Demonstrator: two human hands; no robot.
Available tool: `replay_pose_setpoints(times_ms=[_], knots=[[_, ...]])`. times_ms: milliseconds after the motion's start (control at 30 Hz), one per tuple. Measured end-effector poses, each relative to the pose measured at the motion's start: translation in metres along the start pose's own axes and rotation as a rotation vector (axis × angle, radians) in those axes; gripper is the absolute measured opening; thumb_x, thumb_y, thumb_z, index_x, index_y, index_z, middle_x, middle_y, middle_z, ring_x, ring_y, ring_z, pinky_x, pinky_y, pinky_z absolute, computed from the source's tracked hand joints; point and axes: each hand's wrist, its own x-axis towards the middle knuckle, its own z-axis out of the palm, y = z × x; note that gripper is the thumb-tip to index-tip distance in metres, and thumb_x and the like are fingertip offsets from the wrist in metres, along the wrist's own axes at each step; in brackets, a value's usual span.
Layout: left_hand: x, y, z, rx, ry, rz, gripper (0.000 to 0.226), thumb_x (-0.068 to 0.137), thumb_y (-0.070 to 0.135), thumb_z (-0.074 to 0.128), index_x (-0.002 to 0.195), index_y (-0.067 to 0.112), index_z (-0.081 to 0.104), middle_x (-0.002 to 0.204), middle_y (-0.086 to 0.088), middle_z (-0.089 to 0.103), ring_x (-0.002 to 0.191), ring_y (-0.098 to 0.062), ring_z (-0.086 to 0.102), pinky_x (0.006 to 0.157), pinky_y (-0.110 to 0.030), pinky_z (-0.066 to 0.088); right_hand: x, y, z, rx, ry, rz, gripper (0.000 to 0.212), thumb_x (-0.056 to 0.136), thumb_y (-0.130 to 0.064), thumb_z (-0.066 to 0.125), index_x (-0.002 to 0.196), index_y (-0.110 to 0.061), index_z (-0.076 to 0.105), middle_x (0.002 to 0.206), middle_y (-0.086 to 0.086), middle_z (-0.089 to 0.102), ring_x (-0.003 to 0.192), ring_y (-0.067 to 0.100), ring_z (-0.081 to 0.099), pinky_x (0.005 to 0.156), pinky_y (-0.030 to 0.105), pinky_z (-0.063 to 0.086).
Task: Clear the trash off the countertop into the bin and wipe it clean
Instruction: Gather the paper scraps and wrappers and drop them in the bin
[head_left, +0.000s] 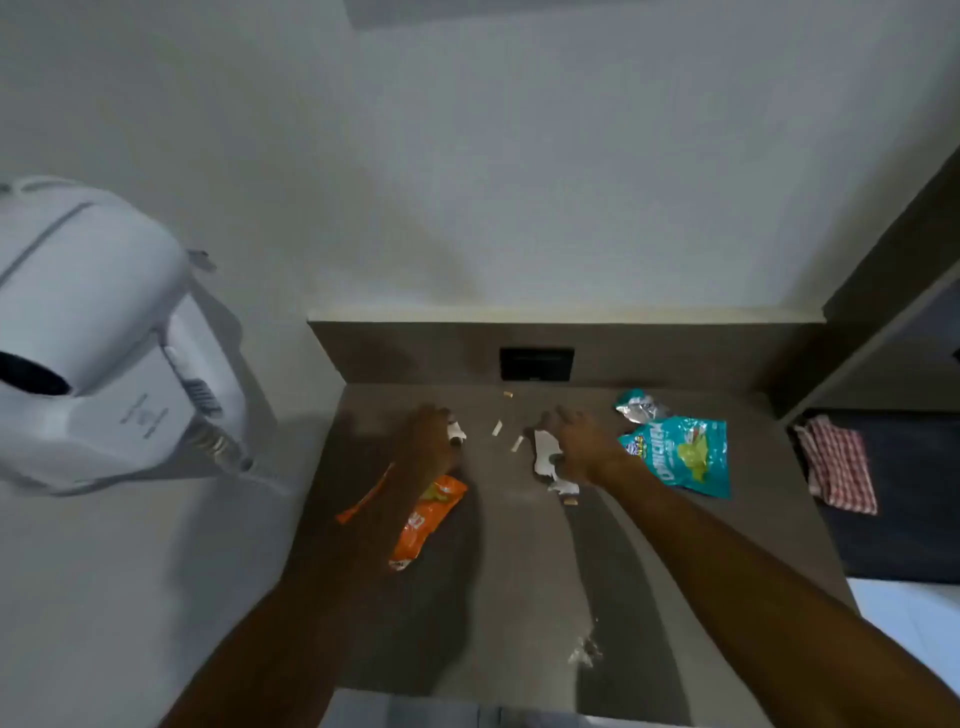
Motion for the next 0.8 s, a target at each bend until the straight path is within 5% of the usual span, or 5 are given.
replay_pose_setpoints(times_ms=[133, 300, 533, 600, 800], knots=[[0.015, -0.007, 0.028, -0.031, -0.051, -0.064, 0.042, 0.096, 0.013, 0.065, 0.136, 0.003, 0.061, 0.144, -0.016, 0.06, 0.138, -0.03, 0.053, 0.118, -0.03, 0.034, 0.005, -0.005, 0.039, 0.024, -0.057, 0.063, 0.044, 0.091, -0.038, 0.062, 0.135, -0.036, 0.062, 0.162, 0.008, 0.037, 0.149, 0.029, 0.037, 0.125, 0.039, 0.027], [0.03, -0.001, 0.041, -0.146, 0.061, -0.138, 0.034, 0.097, 0.006, 0.06, 0.132, 0.006, 0.065, 0.139, -0.016, 0.064, 0.134, -0.033, 0.056, 0.115, -0.038, 0.042, 0.017, -0.002, 0.053, 0.165, 0.188, 0.101, 0.033, 0.089, -0.019, 0.062, 0.121, -0.015, 0.07, 0.119, 0.01, 0.071, 0.107, 0.03, 0.068, 0.095, 0.032, 0.052], [-0.073, 0.046, 0.064, -0.702, 0.202, 0.073, 0.026, 0.085, 0.0, 0.078, 0.11, 0.009, 0.077, 0.115, -0.004, 0.078, 0.105, -0.014, 0.073, 0.091, -0.025, 0.06, -0.071, -0.005, 0.057, 0.6, 0.524, -0.054, 0.023, 0.096, -0.014, 0.064, 0.117, -0.011, 0.072, 0.126, 0.009, 0.055, 0.104, 0.01, 0.056, 0.088, 0.017, 0.042], [-0.128, 0.048, 0.094, -0.84, 0.113, 0.01, 0.033, 0.082, -0.002, 0.08, 0.108, 0.018, 0.077, 0.104, 0.012, 0.079, 0.091, -0.001, 0.074, 0.082, -0.02, 0.061, -0.119, 0.004, 0.069, 0.716, 0.483, -0.098, 0.019, 0.096, -0.015, 0.065, 0.112, -0.015, 0.074, 0.117, 0.004, 0.063, 0.099, 0.005, 0.06, 0.086, 0.019, 0.048], [-0.293, 0.044, 0.19, -1.079, -0.177, -0.415, 0.029, 0.081, 0.004, 0.084, 0.102, 0.023, 0.081, 0.096, -0.007, 0.082, 0.082, -0.026, 0.081, 0.067, -0.033, 0.067, -0.253, 0.052, 0.144, 0.982, 0.11, -0.064, 0.043, 0.086, -0.031, 0.079, 0.112, -0.058, 0.058, 0.105, -0.025, 0.069, 0.096, 0.0, 0.07, 0.077, 0.011, 0.057]])
